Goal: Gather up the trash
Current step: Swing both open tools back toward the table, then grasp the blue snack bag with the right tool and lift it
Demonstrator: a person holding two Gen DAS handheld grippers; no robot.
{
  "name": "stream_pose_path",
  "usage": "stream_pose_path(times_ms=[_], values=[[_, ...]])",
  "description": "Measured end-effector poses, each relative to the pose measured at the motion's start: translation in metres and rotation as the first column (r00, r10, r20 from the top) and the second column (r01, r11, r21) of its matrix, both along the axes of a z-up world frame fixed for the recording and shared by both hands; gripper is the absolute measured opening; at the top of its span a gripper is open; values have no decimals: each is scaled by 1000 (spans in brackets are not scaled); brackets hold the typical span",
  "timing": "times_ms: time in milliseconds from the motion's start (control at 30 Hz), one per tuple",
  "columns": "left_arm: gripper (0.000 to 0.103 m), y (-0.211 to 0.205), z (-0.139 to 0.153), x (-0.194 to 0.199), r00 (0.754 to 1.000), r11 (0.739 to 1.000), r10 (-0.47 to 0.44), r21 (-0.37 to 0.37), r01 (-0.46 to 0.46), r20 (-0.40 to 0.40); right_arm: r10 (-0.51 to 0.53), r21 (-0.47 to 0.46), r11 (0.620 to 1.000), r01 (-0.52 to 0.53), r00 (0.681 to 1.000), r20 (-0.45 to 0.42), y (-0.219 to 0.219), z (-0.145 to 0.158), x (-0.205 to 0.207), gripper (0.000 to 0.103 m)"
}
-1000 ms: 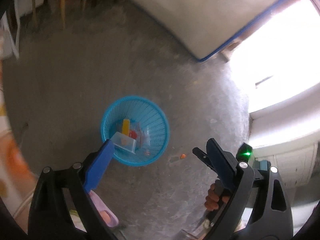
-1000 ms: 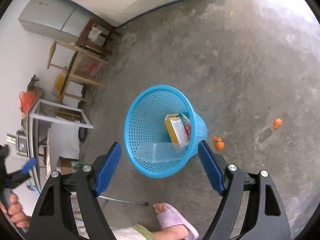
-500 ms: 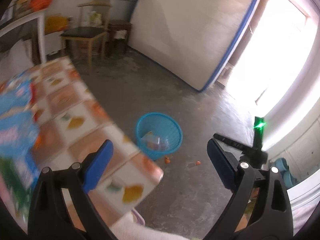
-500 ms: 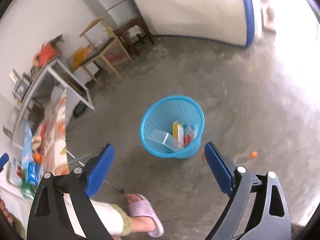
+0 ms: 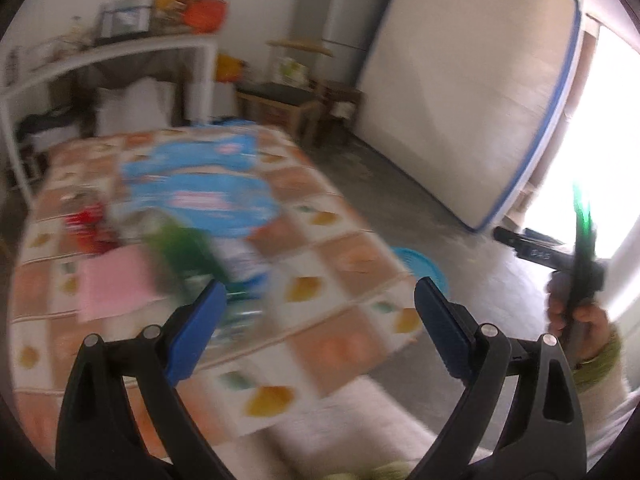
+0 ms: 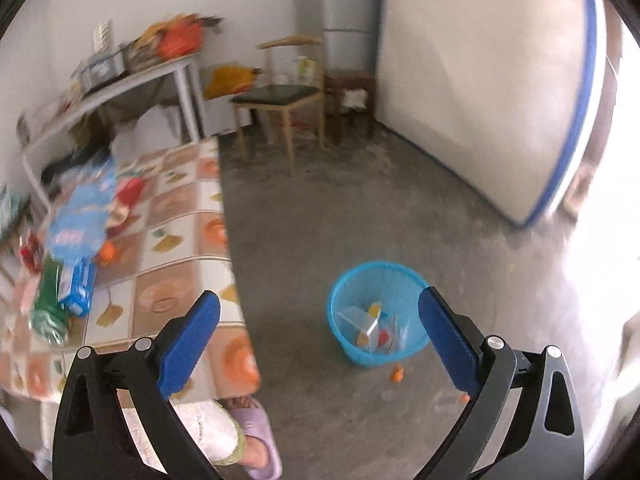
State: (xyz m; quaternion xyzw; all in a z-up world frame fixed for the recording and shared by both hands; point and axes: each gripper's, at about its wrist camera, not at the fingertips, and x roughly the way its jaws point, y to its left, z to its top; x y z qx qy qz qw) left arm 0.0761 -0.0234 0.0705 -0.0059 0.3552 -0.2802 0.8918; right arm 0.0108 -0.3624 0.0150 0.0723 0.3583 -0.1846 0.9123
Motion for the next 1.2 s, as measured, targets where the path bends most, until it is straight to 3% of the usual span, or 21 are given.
stream_pose_path(times_ms=[100, 233, 400, 600, 733, 967, 1133, 1200], values=[[95, 43, -4, 1, 995, 996, 93, -4, -93, 21, 60, -117, 991, -61, 998, -15, 43, 12, 20, 96], [95, 87, -12, 6, 985, 984, 174, -36, -174, -2, 161, -130, 979, -159, 987, 9, 84, 31, 40, 96], [95, 134, -24, 11, 967, 963, 252, -83, -254, -35, 335, 24, 941, -337, 939, 77, 131, 45, 64, 96], [95, 171, -42, 18, 953, 944, 293, -138, -301, -77, 387, 211, 896, -390, 920, 57, 165, 34, 98, 96], [95, 180, -52, 27, 952, 938, 282, -174, -300, -120, 414, 347, 843, -411, 908, 68, 167, 27, 124, 96], [95, 169, -62, 51, 952, 927, 256, -237, -291, -169, 425, 530, 747, -401, 901, 82, 152, 11, 212, 95], [95, 149, -62, 66, 963, 941, 225, -225, -255, -152, 420, 589, 716, -374, 905, 64, 145, -6, 288, 86], [95, 140, -64, 70, 967, 947, 206, -220, -236, -151, 415, 585, 731, -353, 909, 31, 144, -13, 317, 80]])
